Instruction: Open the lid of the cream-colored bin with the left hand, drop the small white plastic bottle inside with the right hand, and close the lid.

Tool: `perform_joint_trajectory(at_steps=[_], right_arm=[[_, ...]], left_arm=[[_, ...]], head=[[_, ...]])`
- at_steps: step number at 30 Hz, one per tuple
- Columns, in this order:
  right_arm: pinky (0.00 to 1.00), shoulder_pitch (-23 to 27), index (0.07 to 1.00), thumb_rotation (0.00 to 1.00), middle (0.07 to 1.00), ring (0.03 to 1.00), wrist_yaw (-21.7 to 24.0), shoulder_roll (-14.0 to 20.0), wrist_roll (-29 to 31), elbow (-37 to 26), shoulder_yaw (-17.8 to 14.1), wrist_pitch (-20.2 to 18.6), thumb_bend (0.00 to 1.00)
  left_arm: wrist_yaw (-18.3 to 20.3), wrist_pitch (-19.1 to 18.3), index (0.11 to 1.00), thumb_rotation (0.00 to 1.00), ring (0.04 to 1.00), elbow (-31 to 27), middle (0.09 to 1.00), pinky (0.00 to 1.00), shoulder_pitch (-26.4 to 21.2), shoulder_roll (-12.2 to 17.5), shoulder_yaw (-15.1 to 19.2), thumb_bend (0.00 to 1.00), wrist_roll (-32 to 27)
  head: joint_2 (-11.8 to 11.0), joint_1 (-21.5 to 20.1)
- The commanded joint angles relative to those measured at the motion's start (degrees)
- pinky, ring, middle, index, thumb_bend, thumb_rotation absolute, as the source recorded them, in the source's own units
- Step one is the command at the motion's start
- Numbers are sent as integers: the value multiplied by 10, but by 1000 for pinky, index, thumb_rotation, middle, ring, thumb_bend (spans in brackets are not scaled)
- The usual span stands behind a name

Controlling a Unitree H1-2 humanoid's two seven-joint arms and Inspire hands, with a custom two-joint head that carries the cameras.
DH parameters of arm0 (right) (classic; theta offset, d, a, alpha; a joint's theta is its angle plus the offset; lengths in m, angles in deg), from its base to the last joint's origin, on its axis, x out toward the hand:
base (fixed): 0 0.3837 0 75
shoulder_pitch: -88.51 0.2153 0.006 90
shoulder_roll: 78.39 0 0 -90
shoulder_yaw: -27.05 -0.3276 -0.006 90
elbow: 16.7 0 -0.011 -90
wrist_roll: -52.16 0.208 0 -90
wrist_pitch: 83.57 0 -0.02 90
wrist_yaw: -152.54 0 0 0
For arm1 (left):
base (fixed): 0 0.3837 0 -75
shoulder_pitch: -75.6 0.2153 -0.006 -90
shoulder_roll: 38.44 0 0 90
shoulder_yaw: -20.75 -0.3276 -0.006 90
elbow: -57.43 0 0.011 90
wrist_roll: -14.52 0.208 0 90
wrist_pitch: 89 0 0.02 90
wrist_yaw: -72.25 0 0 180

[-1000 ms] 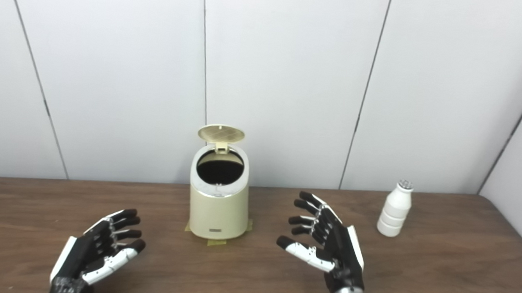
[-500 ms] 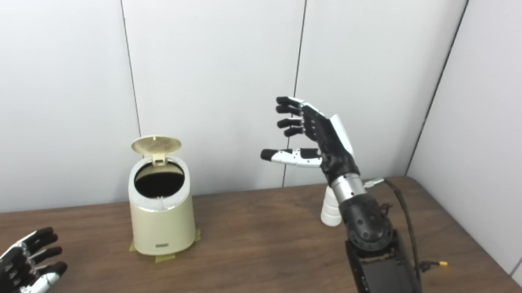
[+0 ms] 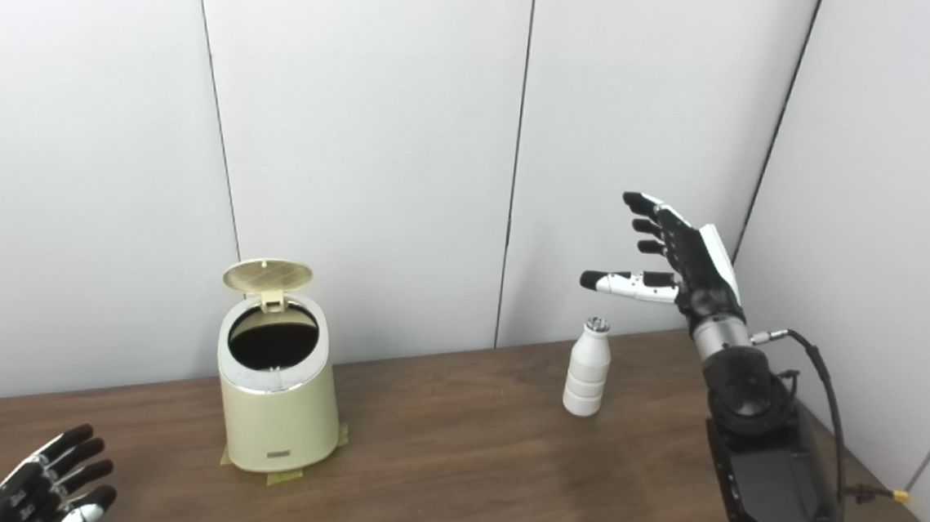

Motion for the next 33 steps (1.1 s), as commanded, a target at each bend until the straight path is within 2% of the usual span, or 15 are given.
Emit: perform_joint_trajectory(at_steps=[1, 4, 8, 10, 12, 16, 18, 20, 22, 25, 28, 33], right_arm=[[855, 18, 903, 281, 948, 919, 12, 27, 10, -7, -3, 8, 878], [865, 6, 938, 332, 958, 920, 30, 34, 16, 2, 0, -2, 918], [863, -7, 973, 329, 962, 911, 48, 36, 22, 6, 4, -14, 945], [910, -14, 978, 315, 962, 933, 55, 35, 25, 11, 8, -16, 951], [955, -21, 985, 288, 972, 965, 61, 33, 29, 12, 10, -22, 936], [911, -35, 999, 227, 999, 985, 81, 25, 53, 15, 11, -26, 867], [883, -37, 1000, 186, 1000, 975, 85, 23, 57, 28, 12, -17, 822], [895, -40, 1000, 156, 1000, 982, 91, 19, 64, 44, 15, -4, 795], [919, -42, 1000, 176, 1000, 994, 97, 15, 71, 53, 17, -4, 819], [943, -46, 1000, 204, 1000, 988, 91, 6, 68, 65, 21, 2, 854], [930, -44, 1000, 203, 997, 968, 76, -5, 62, 94, 23, 29, 850], [864, -36, 956, 185, 939, 892, 43, -26, 58, 126, 19, 49, 875]], left_arm=[[-2, 2, 854, 2, 806, -24, 841, 697, -19, 5, 1, 525, -1], [-4, -2, 852, 3, 800, -30, 839, 690, -17, 7, -1, 526, 6], [-2, -9, 851, 0, 811, -35, 840, 705, -16, 6, 2, 536, 0], [-2, -10, 852, 6, 809, -36, 839, 707, -15, 7, 1, 540, 3], [-2, -11, 851, 15, 806, -37, 837, 709, -15, 8, 1, 544, 5], [-1, -12, 857, 6, 806, -39, 842, 717, -15, 10, 0, 542, 6], [-2, -14, 860, 1, 810, -44, 845, 724, -14, 10, -1, 528, 7], [-3, -19, 863, 0, 818, -48, 851, 736, -14, 9, 0, 512, 4], [-4, -22, 861, 0, 810, -52, 847, 729, -13, 10, 0, 507, 8], [-3, -23, 861, 0, 808, -56, 842, 723, -13, 12, -2, 512, 11], [-3, -29, 855, 0, 798, -63, 838, 704, -12, 10, 0, 517, 7], [-2, -33, 855, 0, 789, -69, 839, 699, -11, 9, 1, 501, 6]], head=[[2, 0], [5, 1], [7, 1], [8, 0], [10, 0], [11, -1], [11, -1], [12, 1], [13, 1], [15, 1], [16, 1], [19, 1]])
